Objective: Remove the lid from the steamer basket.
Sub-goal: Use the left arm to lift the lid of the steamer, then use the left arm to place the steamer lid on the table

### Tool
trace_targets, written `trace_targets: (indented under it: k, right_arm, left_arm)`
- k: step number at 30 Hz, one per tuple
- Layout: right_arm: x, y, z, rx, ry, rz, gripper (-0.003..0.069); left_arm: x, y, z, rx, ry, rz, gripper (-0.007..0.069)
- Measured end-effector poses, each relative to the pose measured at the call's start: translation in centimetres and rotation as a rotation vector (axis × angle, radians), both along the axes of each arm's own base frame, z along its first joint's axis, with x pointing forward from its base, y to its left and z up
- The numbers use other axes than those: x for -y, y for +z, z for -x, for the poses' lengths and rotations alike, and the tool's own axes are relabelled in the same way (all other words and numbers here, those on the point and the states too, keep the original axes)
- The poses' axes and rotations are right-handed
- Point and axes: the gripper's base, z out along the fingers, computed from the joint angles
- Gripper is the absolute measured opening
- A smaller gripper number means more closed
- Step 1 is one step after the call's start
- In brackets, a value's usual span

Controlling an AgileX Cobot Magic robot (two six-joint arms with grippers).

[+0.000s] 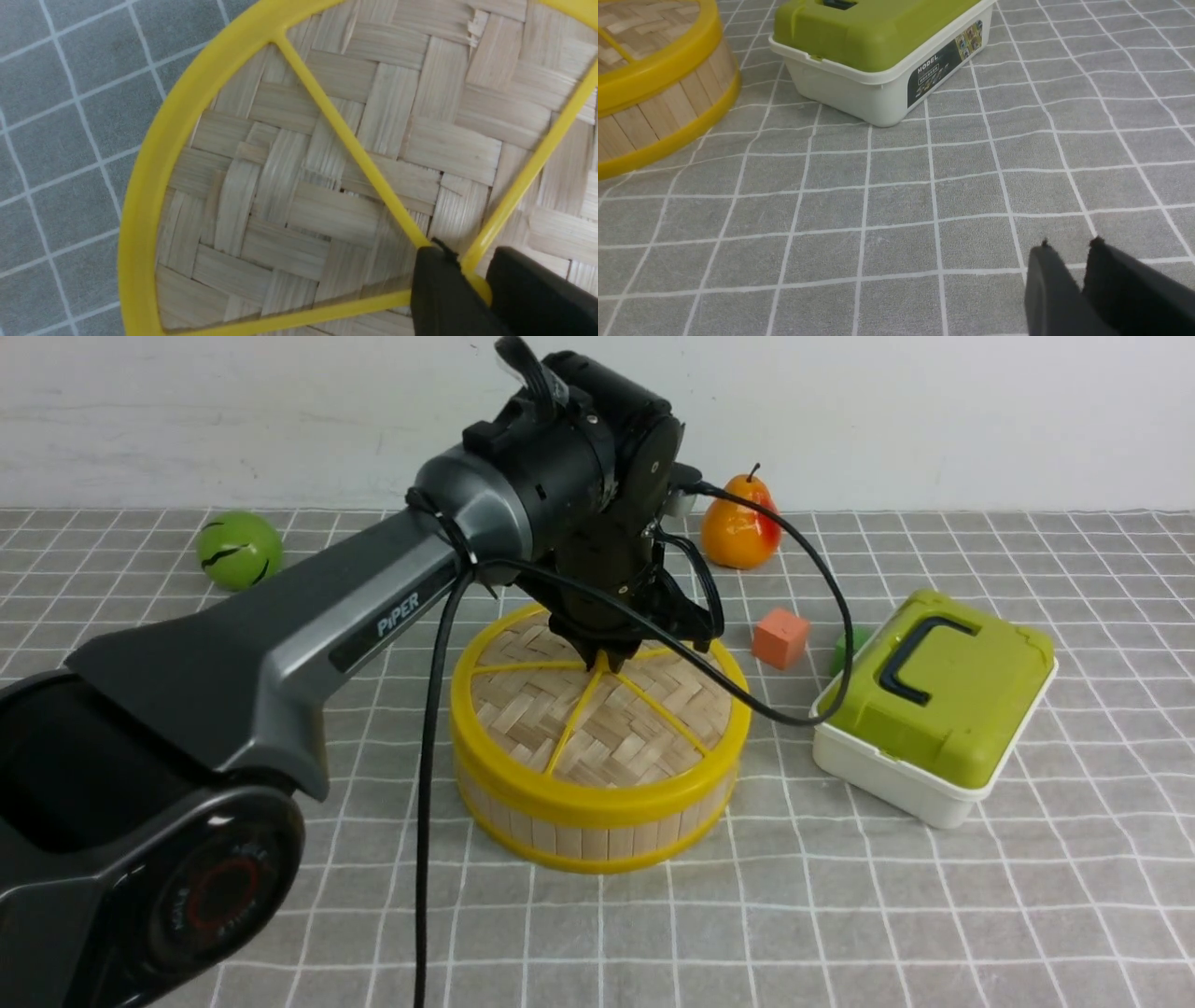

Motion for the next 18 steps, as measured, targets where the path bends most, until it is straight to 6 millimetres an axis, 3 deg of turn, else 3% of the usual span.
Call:
trace_targets:
  k: [4,7,9,12,14,18]
  right_arm:
    - [0.0,0.0,0.0,0.000,0.000,0.000,0.0102]
    - [0.0,0.0,0.0,0.000,0.000,0.000,0.0108]
    - [0.0,0.0,0.0,0.000,0.000,0.000,0.0109]
    - [0.0,0.0,0.0,0.000,0.000,0.000,0.0116]
    - [0.0,0.0,0.0,0.000,0.000,0.000,0.0118]
    - [0.0,0.0,0.0,0.000,0.000,0.000,0.0120]
  left_arm:
    - [-0.8,1.9,0.1,0.023,0.020,0.016,0.0110]
    - [-2.4,5.7,0.4,0.105,0.041,0.055,0.0110]
    - [-3.0,7.3,0.6,0.138,0.046,0.072,0.0110]
    - [-5.5,11.3,1.4,0.220,0.076,0.107,0.0110]
    - [-6.3,12.2,1.6,0.235,0.086,0.113,0.0110]
    - [-9.7,15.2,2.2,0.295,0.148,0.137,0.0110]
